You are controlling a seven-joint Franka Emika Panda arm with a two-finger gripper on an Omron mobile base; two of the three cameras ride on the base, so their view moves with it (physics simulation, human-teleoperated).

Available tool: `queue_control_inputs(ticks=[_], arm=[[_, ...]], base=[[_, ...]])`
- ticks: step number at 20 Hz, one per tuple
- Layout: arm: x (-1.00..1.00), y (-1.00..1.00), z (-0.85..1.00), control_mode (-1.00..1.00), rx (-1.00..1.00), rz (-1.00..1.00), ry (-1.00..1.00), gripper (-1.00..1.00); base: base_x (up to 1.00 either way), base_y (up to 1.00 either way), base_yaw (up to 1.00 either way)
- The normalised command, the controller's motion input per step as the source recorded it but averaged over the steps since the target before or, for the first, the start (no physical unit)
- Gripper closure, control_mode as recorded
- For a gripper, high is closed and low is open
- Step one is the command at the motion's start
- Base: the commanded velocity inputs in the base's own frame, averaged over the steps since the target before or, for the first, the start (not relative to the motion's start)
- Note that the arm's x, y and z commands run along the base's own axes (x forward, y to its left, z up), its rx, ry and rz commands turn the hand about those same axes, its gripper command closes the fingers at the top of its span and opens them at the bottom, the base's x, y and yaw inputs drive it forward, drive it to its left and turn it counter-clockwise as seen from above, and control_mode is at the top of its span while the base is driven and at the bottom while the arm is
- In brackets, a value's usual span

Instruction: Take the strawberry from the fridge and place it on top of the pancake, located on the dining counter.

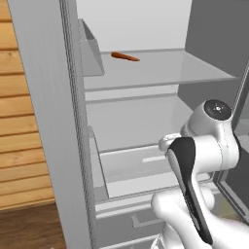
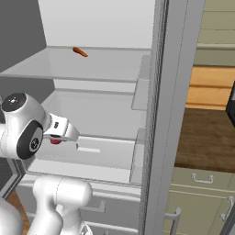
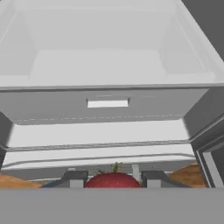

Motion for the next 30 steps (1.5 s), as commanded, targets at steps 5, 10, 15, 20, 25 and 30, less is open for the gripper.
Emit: queue_control_inputs(ticks=[5,10,15,20,25,30], arm=[[0.00,0.00,0.00,1.00,0.00,0.00,0.00,1.00],[0.00,0.00,0.00,1.00,0.00,0.00,0.00,1.00],[0.00,0.00,0.00,1.00,0.00,0.00,0.00,1.00],[0.00,0.00,0.00,1.00,0.00,0.00,0.00,1.00],[0.00,0.00,0.00,1.00,0.00,0.00,0.00,1.00],[0.00,0.00,0.00,1.00,0.00,0.00,0.00,1.00]], base=[[-0.77,-0.02,0.20],[-0.36,0.06,0.41],[-0.42,0.00,0.73],[-0.55,-0.07,0.85],[-0.73,-0.09,0.74],[-0.70,0.08,0.74]])
